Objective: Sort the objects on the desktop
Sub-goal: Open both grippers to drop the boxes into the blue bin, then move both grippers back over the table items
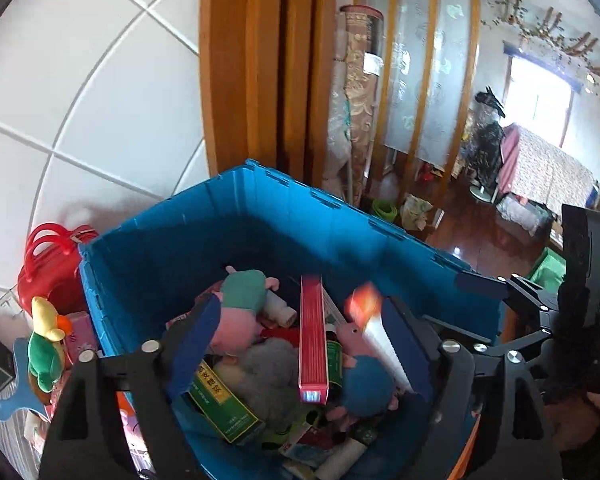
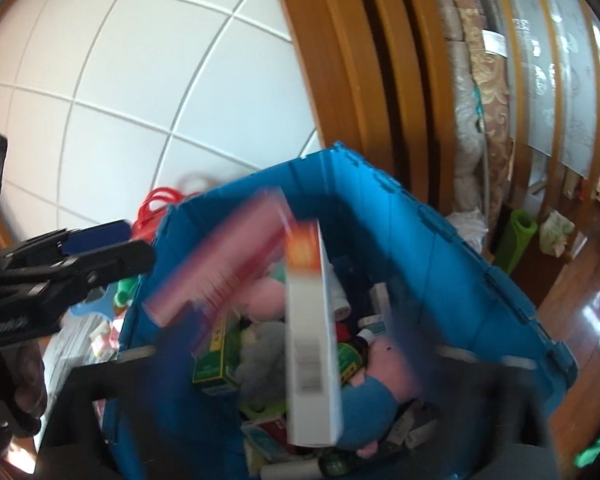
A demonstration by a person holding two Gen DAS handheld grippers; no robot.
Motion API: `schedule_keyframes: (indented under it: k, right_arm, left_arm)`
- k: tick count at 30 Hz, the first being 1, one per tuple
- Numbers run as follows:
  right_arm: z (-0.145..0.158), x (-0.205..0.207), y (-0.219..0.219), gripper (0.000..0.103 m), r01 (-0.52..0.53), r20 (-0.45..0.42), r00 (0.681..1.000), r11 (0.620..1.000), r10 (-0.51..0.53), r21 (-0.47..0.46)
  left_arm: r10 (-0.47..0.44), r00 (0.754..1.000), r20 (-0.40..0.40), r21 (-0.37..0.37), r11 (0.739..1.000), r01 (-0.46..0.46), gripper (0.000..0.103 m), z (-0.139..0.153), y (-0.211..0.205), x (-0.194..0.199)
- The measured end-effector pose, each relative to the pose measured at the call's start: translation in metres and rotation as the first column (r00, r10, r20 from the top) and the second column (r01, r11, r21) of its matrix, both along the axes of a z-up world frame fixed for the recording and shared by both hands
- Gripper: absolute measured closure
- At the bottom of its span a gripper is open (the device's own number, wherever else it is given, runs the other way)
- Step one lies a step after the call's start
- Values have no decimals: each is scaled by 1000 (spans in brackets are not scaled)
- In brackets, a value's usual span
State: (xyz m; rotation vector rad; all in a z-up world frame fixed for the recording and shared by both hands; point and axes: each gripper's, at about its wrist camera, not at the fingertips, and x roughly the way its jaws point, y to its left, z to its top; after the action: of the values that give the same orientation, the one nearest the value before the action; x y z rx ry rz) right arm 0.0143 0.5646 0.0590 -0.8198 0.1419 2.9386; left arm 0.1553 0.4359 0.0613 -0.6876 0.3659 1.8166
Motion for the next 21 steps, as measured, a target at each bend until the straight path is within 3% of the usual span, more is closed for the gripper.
schedule_keyframes:
  k: [6,12,17,21]
  right_arm:
    - [0,-7,-8,2,-33,8,999,999,33,0]
    - [2,-17,-42,2,-124,9,992,992,124,4]
    - [1,-24,-84,2,-220,18,975,975,220,17]
    - [-5,-30,-119,2,-293,32,956,956,292,32]
  left_arm:
    - [37,999,7,-11,999,-37,21,-4,-22,-15]
    - [123,992,14,-34,992,-122,21,-14,-73,-36]
    - [231,973,17,-57,972,-230,21,-29,-133,-63]
    - [335,942,30,-84,940,-331,21,-44,-190,-87]
